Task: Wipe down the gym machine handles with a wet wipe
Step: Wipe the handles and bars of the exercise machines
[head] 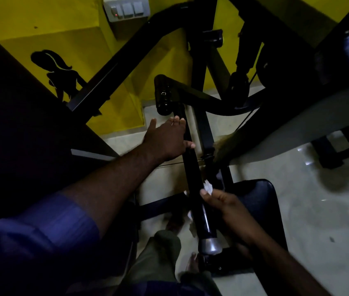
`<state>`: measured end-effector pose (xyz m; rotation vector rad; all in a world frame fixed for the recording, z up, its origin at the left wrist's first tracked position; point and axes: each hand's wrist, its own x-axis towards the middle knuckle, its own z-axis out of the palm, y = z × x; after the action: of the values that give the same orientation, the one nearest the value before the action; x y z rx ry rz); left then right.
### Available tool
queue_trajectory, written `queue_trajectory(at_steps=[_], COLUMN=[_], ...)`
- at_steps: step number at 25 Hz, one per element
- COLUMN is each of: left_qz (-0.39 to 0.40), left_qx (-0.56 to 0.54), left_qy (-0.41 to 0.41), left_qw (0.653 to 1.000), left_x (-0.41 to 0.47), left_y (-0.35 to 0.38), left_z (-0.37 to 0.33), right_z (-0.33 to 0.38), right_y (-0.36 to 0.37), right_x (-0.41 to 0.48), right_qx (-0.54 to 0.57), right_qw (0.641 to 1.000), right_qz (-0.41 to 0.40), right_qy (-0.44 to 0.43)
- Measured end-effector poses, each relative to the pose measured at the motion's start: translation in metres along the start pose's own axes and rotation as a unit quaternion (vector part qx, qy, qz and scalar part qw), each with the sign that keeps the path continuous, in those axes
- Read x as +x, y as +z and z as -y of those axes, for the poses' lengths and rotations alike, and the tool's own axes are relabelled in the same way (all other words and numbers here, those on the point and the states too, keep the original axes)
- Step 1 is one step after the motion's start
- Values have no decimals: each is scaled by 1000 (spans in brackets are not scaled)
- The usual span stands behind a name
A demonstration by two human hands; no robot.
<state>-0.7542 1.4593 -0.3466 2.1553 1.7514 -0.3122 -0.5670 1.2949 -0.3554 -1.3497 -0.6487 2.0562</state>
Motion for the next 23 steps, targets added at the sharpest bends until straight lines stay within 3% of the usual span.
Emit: queue_trajectory(at_steps=[2, 4, 9, 14, 16, 18, 20, 23], left_qz=[-7, -5, -2, -2, -11, -16, -14, -32], left_qx=[0, -1, 28, 1, -9, -11, -20, -75], left_qy=[0, 7, 30, 35, 39, 44, 50, 56], left_qw=[1000, 1000, 999, 999, 999, 999, 998, 995], left_x=[3, 4, 4, 5, 6, 7, 3, -9], left_y=[-2, -5, -15, -18, -18, -13, -5, 16], left_z=[1, 2, 4, 8, 10, 11, 11, 15], right_z=[16, 29, 54, -18, -32, -25, -6, -3], right_y=[2, 3, 4, -14, -19, -19, -5, 9], right_x=[23, 54, 111, 31, -4, -6, 10, 12], right_qx=[159, 245, 249, 220, 143, -18, -209, -390], right_qw=[983, 958, 959, 961, 982, 1000, 966, 871], right_qz=[35, 46, 36, 40, 37, 9, -56, 2], right_qy=[89, 142, 127, 161, 118, 6, -141, -301])
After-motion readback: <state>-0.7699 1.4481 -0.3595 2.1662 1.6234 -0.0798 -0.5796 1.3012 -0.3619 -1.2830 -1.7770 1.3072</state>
